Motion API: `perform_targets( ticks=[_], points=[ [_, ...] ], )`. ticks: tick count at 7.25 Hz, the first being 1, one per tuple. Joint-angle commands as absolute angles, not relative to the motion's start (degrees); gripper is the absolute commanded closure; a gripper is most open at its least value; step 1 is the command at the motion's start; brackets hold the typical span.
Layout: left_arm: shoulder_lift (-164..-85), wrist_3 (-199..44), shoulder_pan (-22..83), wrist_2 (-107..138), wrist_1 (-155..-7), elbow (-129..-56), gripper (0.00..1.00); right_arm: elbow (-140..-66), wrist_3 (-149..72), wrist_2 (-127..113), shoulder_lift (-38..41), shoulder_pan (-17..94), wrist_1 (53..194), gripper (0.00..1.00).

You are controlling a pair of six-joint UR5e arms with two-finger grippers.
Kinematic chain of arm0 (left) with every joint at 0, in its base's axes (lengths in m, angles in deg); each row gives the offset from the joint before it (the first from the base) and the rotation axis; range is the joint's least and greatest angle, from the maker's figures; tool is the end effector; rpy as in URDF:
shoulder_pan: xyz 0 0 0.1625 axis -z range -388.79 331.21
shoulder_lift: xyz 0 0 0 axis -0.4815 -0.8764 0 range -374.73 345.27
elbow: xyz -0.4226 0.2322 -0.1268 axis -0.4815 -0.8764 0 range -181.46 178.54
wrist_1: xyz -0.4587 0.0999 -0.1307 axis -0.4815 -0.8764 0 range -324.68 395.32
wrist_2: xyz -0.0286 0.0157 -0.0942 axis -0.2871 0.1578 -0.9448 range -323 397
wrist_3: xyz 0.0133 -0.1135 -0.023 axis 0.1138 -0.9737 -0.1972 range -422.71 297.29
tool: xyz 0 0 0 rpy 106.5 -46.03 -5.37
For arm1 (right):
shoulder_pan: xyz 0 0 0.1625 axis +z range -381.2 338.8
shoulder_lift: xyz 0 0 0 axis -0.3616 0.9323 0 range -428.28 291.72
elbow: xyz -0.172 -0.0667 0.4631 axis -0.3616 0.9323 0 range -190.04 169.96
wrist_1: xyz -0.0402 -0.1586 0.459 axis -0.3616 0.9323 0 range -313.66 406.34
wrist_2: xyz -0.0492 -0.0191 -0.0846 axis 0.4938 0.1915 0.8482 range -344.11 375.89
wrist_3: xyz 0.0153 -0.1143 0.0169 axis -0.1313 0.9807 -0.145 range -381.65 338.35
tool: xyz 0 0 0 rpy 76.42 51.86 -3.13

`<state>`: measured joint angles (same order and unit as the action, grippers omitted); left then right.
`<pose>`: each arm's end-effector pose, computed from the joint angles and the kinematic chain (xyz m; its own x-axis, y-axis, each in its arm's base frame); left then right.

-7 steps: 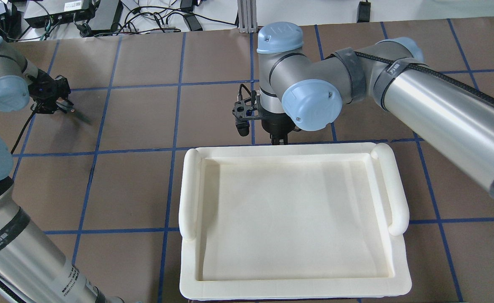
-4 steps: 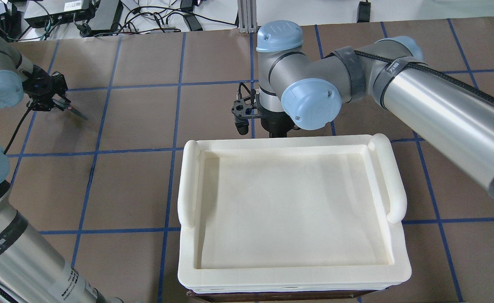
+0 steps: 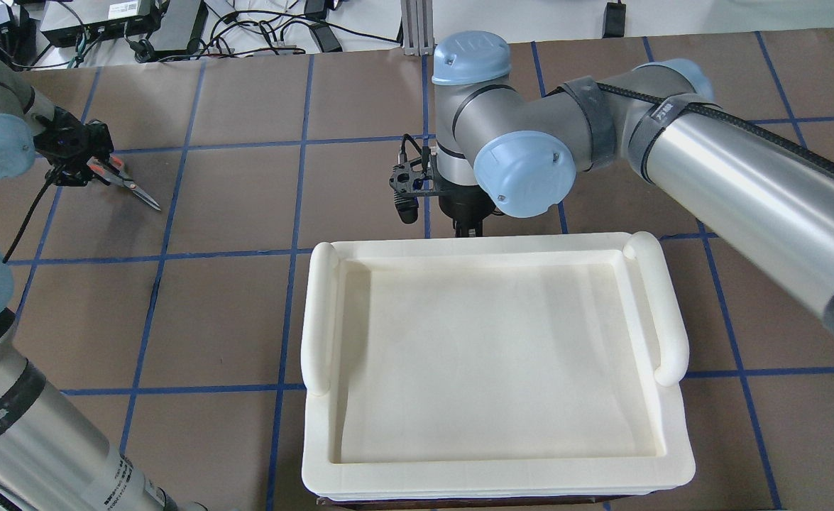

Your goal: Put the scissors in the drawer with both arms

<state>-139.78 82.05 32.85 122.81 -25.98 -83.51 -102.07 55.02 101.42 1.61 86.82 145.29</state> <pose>0.2583 -0.7771 0.2438 0.4435 0.8931 -0.0758 0.8948 -0.4460 -0.0192 0.3446 -0.5989 0.3181 0.0733 -0.9681 -0.2395 -0.9973 -0.0703 -0.0212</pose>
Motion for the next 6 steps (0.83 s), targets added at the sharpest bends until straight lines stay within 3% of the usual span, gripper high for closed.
perform_targets(
  ticks=[1, 4, 6],
  points=[
    [-139.7, 81.6, 32.9, 122.8, -26.6, -83.8, 0.61, -101.2, 55.1, 101.4, 1.5, 86.7, 145.7, 0.54],
    [-142.3, 81.6, 32.7, 122.9, -23.1, -82.9, 0.3, -99.3, 55.1, 101.4, -0.1, 86.7, 147.1, 0.54],
    [-145.0, 81.6, 32.7, 122.7, -18.0, -82.8, 0.2, -97.2, 55.1, 101.5, -1.8, 86.7, 147.1, 0.54]
  ],
)
